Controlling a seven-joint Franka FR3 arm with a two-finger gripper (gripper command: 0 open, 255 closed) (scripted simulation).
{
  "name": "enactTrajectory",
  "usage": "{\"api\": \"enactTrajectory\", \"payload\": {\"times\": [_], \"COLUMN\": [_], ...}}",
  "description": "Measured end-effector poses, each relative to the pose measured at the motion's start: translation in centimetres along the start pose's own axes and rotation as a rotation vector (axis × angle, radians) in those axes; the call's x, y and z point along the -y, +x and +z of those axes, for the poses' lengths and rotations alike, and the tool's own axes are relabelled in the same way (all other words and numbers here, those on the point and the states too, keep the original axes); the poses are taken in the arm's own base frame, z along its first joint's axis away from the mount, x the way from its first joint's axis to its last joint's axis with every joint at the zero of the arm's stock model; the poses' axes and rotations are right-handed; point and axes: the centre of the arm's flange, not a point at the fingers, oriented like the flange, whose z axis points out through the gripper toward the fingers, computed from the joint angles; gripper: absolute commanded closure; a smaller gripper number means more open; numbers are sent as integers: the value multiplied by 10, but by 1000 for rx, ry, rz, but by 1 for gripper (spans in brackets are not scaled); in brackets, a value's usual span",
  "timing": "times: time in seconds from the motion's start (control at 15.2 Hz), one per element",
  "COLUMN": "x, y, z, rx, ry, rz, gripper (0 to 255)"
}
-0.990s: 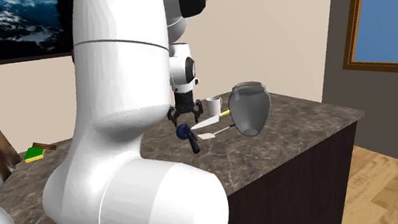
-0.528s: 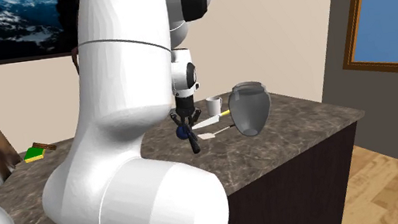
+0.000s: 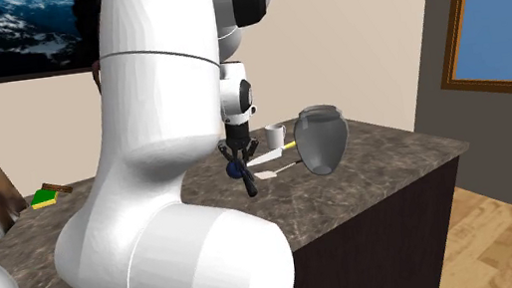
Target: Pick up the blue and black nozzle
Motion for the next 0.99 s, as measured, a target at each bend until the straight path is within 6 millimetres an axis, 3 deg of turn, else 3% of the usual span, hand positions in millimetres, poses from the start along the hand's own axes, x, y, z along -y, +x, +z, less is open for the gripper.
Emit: {"api": "enactTrajectory", "payload": {"times": [0.99], "x": [0], "y": [9], "z": [-74], "rx": [0], "ry": [0], "rz": [0], "gripper": [255]}}
